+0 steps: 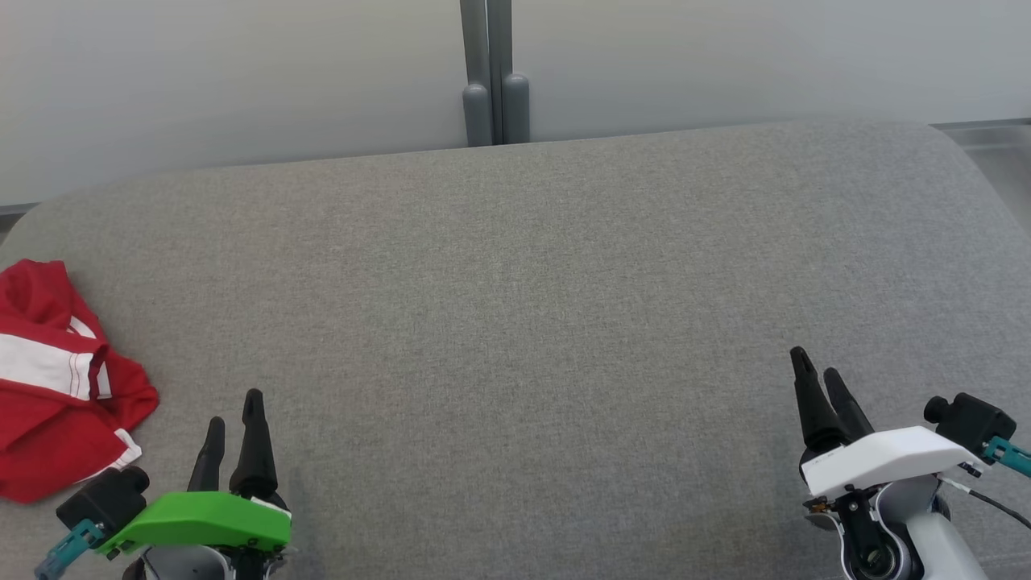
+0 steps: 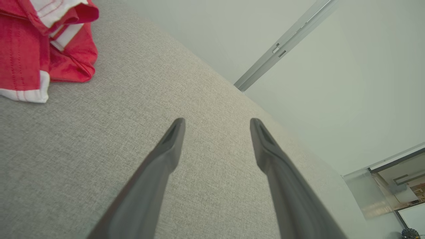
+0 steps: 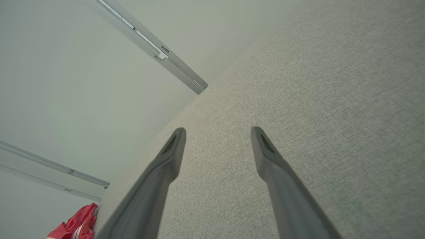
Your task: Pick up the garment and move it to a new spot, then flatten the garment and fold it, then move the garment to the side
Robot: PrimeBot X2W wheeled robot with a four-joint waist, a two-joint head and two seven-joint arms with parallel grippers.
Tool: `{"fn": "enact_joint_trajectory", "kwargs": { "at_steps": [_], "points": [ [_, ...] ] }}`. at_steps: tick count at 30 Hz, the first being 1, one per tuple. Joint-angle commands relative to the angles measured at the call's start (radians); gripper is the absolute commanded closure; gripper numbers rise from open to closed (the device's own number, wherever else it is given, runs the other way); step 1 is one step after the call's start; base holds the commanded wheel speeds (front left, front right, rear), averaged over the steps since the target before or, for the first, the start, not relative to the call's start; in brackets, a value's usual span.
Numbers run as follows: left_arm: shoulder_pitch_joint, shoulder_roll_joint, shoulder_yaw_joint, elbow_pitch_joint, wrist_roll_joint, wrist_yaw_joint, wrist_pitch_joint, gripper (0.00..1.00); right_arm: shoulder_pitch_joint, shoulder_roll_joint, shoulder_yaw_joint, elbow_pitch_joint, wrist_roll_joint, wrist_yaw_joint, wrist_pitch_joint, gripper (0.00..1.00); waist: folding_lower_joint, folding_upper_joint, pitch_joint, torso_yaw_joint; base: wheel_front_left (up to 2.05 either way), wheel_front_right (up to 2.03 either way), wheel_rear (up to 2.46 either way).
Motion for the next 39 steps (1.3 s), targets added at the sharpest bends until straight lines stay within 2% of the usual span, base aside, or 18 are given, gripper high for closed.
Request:
{"fn": "enact_joint_trajectory", "kwargs": {
  "at_steps": [1,24,39],
  "points": [
    [-0.023,0.009,-0.005,-0.005,0.048,0.0,-0.013,0.0,-0.023,-0.01,0.007,-0.004,-0.037,0.0,-0.014,0.0,0.0,0.0,0.001,0.0,0.0,0.0,0.0],
    [-0.031,0.011,-0.02,0.012,0.304,0.001,-0.075,0.0,-0.032,-0.023,0.039,0.023,-0.282,0.0,-0.078,0.0,0.0,0.0,0.007,-0.004,0.0,0.0,0.0],
    [-0.028,0.01,-0.035,0.018,0.459,0.028,-0.111,0.0,-0.034,-0.028,0.054,0.025,-0.427,0.001,-0.114,0.0,-0.0001,0.0,0.012,-0.003,0.0,0.0,0.0]
  ]
}}
